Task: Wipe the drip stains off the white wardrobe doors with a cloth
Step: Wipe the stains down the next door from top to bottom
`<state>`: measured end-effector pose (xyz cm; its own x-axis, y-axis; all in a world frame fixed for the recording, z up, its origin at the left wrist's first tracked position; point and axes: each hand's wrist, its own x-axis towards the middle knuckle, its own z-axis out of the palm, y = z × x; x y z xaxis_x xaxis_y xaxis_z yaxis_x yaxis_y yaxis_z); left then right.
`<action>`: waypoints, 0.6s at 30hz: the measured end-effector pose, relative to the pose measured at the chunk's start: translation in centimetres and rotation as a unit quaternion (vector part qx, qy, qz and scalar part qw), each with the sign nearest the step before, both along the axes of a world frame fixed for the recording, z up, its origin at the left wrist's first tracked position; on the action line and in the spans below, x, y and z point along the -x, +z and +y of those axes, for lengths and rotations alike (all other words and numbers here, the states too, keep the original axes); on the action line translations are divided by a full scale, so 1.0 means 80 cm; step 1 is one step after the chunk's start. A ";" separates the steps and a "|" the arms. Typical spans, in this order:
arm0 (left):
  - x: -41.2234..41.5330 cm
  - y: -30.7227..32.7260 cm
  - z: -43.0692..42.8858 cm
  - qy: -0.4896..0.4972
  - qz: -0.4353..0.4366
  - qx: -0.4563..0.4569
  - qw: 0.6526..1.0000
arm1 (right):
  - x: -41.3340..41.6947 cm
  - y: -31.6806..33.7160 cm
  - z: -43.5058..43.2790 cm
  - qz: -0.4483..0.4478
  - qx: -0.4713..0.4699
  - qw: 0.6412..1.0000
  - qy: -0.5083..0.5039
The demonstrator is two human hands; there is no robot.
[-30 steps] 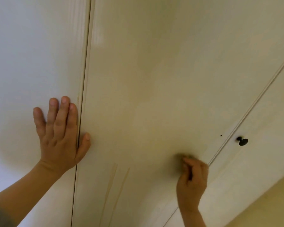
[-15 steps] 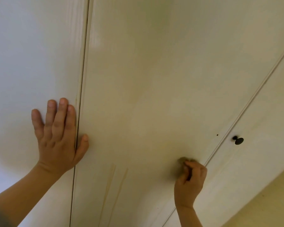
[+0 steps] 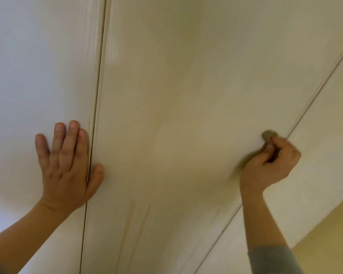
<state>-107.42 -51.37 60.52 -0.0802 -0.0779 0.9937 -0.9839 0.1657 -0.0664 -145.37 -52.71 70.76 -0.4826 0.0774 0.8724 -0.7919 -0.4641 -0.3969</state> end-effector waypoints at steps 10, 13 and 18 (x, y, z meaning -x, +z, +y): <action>0.001 0.001 -0.001 -0.011 0.006 -0.001 1.000 | -0.027 -0.162 0.060 -0.161 -0.219 0.959 0.077; 0.000 0.000 0.001 -0.017 0.008 -0.008 1.000 | -0.021 -0.098 0.056 -0.131 -0.128 0.979 0.093; 0.000 -0.001 0.002 -0.021 0.004 -0.011 1.000 | -0.018 -0.044 0.024 -0.126 -0.058 0.989 0.049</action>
